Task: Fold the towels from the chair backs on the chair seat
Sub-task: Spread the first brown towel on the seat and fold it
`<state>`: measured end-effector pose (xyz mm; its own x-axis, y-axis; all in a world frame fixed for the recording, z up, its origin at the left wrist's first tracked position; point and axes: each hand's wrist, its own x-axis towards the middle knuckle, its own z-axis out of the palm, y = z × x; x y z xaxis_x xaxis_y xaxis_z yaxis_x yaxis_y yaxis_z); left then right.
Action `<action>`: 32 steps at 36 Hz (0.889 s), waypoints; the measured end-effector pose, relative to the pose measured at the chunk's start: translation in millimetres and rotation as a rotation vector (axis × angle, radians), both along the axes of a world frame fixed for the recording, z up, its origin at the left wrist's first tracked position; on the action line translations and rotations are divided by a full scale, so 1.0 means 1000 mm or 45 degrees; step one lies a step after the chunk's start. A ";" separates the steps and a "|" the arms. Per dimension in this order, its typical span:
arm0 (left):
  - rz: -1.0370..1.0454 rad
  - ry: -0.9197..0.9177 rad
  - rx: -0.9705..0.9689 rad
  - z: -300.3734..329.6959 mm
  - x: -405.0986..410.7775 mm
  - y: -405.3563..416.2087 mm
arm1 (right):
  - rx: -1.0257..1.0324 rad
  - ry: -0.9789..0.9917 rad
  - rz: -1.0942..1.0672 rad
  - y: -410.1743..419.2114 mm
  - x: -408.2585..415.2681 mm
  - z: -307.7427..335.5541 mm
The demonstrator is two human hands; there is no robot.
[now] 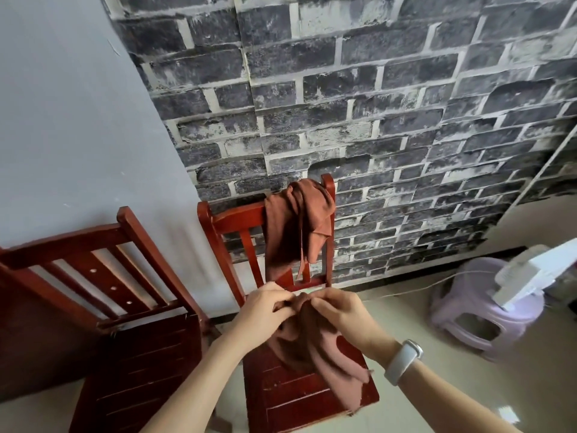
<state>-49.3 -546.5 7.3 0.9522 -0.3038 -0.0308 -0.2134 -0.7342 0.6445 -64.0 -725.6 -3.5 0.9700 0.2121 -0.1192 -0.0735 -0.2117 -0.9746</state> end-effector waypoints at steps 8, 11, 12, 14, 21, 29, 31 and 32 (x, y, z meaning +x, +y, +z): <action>0.136 -0.169 -0.225 0.002 0.000 -0.017 | -0.194 0.568 -0.220 -0.032 -0.017 -0.052; 0.104 -0.209 -0.267 0.008 0.000 -0.020 | 0.005 0.784 -0.200 -0.028 -0.013 -0.059; 0.102 -0.220 -0.271 0.009 0.000 -0.020 | 0.126 0.852 -0.192 -0.025 -0.010 -0.059; 0.131 -0.248 -0.280 0.010 0.000 -0.018 | 0.330 0.939 -0.132 -0.018 -0.005 -0.055; 0.267 -0.278 -0.323 0.009 0.004 0.005 | 0.593 0.809 -0.169 0.001 0.011 -0.050; 0.515 0.193 -0.253 -0.011 0.011 0.059 | 0.347 0.370 -0.720 -0.040 0.030 -0.054; 0.562 0.304 -0.257 -0.019 0.009 0.075 | 0.229 0.333 -0.775 -0.056 0.032 -0.058; 0.574 0.354 -0.277 -0.023 0.007 0.080 | 0.147 0.323 -0.779 -0.064 0.032 -0.061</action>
<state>-42.7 -466.5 -15.9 0.9542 0.1030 -0.2810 0.2894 -0.5573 0.7782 -31.8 -789.3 -64.9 0.8642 -0.3422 -0.3690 -0.3769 0.0457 -0.9251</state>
